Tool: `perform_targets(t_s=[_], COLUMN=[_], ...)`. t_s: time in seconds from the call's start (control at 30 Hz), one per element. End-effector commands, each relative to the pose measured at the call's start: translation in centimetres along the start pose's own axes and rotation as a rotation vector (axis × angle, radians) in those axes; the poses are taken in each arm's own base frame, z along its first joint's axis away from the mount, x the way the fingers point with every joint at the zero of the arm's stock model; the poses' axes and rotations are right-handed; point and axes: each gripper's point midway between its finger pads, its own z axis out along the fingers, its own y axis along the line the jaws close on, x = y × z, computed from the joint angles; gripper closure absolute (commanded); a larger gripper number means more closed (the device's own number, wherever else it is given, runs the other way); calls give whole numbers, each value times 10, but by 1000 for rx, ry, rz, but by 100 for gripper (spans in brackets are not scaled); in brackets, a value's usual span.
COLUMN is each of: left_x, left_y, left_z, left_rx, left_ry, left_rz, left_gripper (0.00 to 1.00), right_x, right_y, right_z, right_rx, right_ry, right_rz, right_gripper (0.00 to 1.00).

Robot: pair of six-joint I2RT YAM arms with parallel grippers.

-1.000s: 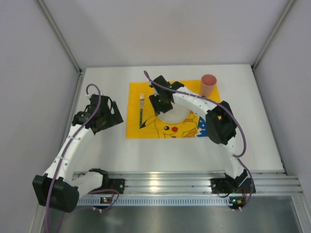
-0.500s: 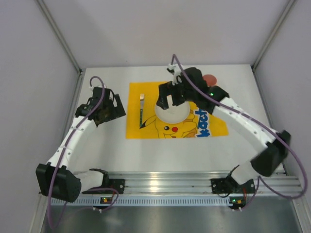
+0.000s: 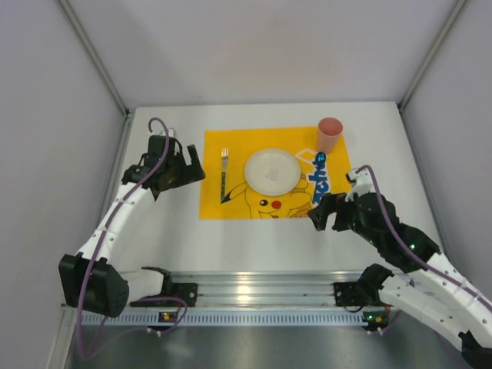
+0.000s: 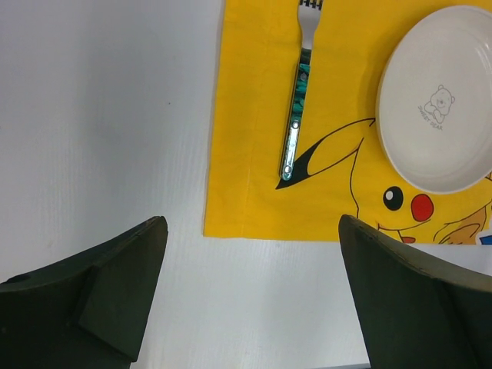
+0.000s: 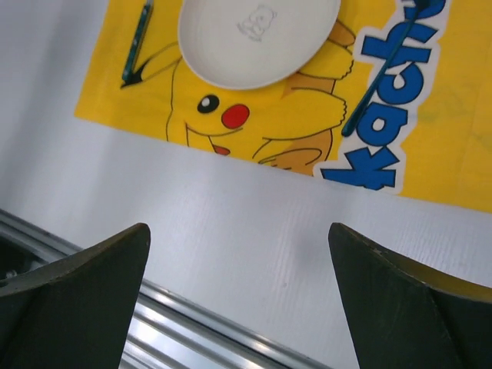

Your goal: Set the dinner table for one person

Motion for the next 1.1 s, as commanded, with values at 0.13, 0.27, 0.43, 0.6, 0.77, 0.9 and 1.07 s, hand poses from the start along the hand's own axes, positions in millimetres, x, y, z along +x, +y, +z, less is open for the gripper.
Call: perform_targets(t_s=[0.13,0.27,0.43,0.6,0.77,0.9,1.07], left_x=[-16,-16,-11,3,8,5,-6], left_y=[-9,-6,-2,0,2,5,4], left_z=[-13,-18,-23,-26,-31,-34,-30], left_rx=[68,59,56,73,76,61,46], left_ry=[-104,-125,-132,-113,-124,-135,-161], left_rz=[17,21,16,-16,-27,-17,-7], left_gripper=[2,2,2,2,1,2,2], right_x=[-21,-15,-8,-4,-3,-11,-14], right_y=[-16,-20,-25,-24,-24,-23,-26], right_z=[-23,-25,-32,-32,-30,-26,-16], right_rx=[92,107,113,97,101,107,160], right_ry=[-128,-109,-119,-108,-100,-128,-97], right_rz=[144,159,193,199,191,190,148], right_gripper=[0,0,0,0,0,0,0])
